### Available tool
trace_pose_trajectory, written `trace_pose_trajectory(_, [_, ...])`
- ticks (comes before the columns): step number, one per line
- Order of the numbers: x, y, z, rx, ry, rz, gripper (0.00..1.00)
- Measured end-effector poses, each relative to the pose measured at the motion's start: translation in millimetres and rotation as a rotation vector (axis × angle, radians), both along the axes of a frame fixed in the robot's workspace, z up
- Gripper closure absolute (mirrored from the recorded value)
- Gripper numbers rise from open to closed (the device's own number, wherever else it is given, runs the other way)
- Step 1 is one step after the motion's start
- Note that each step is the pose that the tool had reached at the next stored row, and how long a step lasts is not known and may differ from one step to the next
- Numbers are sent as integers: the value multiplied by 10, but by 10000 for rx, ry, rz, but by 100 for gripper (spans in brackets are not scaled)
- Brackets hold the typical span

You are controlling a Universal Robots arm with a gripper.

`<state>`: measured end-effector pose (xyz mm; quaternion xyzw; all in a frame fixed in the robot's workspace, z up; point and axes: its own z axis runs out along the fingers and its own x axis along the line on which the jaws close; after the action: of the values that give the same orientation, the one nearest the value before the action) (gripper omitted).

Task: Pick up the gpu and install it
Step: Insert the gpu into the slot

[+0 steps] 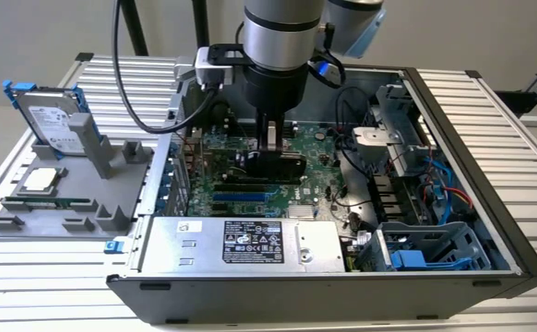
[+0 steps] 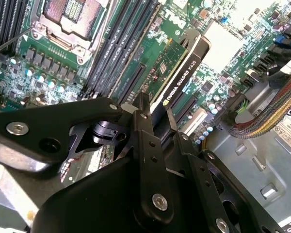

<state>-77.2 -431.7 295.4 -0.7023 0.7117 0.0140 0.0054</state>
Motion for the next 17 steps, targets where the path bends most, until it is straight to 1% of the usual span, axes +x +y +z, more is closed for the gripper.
trace_pose_trajectory(3, [-1,-18,-20,2,-1,-1,100])
trace_pose_trajectory(7, [-1,-32,-37,0,0,0,100])
trace_pose_trajectory(15, [-6,-35,-67,-7,0,-1,100])
trace_pose_trajectory(17, [-15,-35,-88,-28,0,0,100])
